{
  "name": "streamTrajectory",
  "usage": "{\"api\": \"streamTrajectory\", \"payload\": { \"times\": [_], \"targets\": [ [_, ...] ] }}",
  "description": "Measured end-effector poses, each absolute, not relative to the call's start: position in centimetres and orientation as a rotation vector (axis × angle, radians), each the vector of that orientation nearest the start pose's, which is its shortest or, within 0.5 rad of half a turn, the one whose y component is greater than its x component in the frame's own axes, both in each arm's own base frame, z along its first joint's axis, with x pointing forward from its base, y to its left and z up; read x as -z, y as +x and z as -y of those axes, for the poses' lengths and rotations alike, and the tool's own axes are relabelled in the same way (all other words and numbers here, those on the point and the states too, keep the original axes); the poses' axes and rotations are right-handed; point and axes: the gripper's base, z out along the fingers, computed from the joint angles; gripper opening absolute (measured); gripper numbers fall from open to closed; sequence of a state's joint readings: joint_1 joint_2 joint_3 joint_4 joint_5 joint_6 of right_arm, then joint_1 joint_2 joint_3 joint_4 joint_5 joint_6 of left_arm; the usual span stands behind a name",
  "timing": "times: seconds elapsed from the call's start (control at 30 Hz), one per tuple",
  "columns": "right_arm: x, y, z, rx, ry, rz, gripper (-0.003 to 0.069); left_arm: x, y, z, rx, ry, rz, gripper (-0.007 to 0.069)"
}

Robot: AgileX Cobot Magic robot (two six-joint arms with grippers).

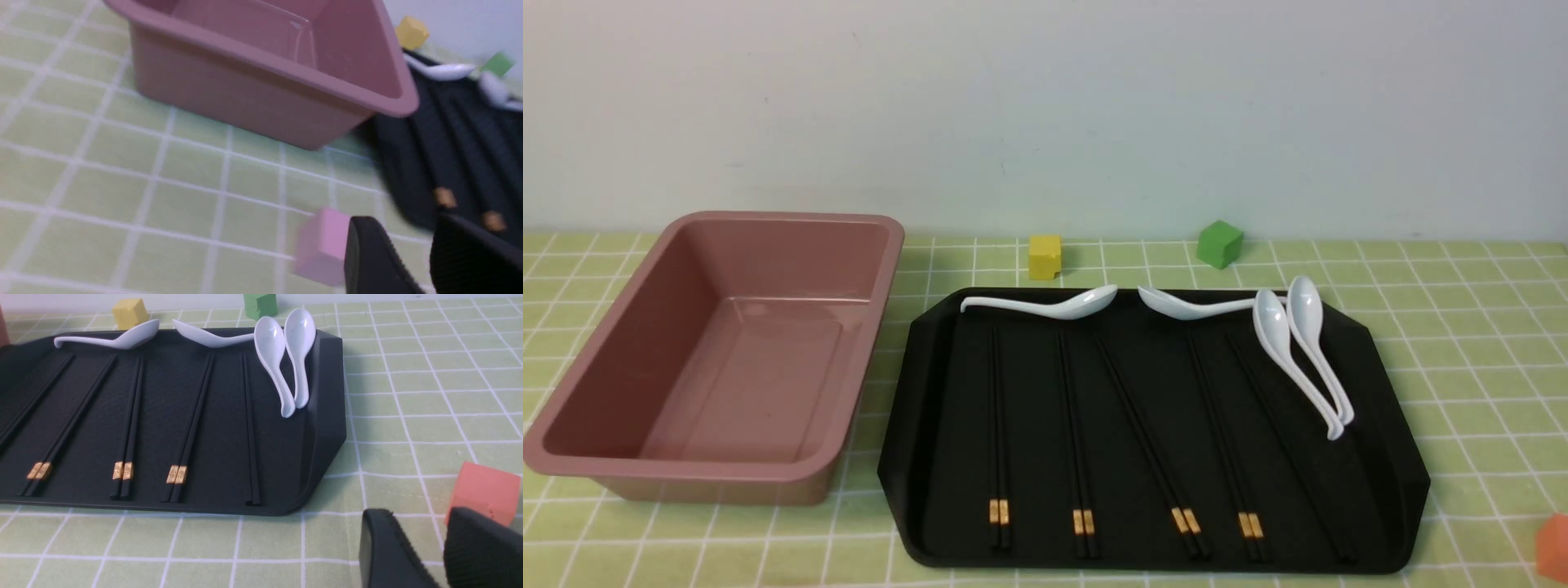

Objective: On green tablecloth take chopsticks from black tray and put them in box.
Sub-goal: 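Reach over to the black tray and grasp a pair of chopsticks with the left gripper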

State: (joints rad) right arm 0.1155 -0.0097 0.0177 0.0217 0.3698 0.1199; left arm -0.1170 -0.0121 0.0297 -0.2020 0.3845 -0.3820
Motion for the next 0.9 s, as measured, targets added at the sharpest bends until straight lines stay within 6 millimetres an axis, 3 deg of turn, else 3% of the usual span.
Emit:
{"api": "streamTrajectory", "payload": {
  "times": [0.07, 0.1, 0.23, 0.33, 0.7, 0.73, 0.8, 0.83, 0.87, 0.9],
  "targets": [
    [-17.4, 5.2, -0.7, -0.184, 0.018, -1.865, 0.024, -17.1, 5.1, 1.6, 0.7, -0.525, -1.855, 0.0238],
    [-17.4, 5.2, -0.7, -0.184, 0.018, -1.865, 0.024, -17.3, 5.0, 2.1, 0.921, -0.72, -1.812, 0.0238],
    [-17.4, 5.2, -0.7, -0.184, 0.018, -1.865, 0.024, -18.0, 4.9, 3.0, 1.368, -1.118, -1.651, 0.0238],
    [-17.4, 5.2, -0.7, -0.184, 0.018, -1.865, 0.024, -18.3, 4.9, 3.1, 1.483, -1.212, -1.586, 0.0238],
    [-17.4, 5.2, -0.7, -0.184, 0.018, -1.865, 0.024, -20.1, 5.2, 2.2, 1.595, -1.293, -1.323, 0.0237],
    [-17.4, 5.2, -0.7, -0.184, 0.018, -1.866, 0.024, -22.4, 4.9, 2.1, 1.58, -1.175, -1.297, 0.0216],
    [-17.4, 5.2, -0.7, -0.184, 0.018, -1.866, 0.024, -25.1, 4.3, 1.9, 1.539, -1.038, -1.256, 0.0181],
    [-17.4, 5.2, -0.7, -0.184, 0.018, -1.866, 0.024, -27.6, 3.8, 1.7, 1.488, -0.924, -1.234, 0.0137],
    [-17.4, 5.2, -0.7, -0.184, 0.018, -1.866, 0.024, -28.3, 3.7, 1.7, 1.467, -0.89, -1.234, 0.0121],
    [-17.4, 5.2, -0.7, -0.184, 0.018, -1.866, 0.024, -30.4, 3.5, 1.9, 1.401, -0.796, -1.263, 0.0069]
  ]
}}
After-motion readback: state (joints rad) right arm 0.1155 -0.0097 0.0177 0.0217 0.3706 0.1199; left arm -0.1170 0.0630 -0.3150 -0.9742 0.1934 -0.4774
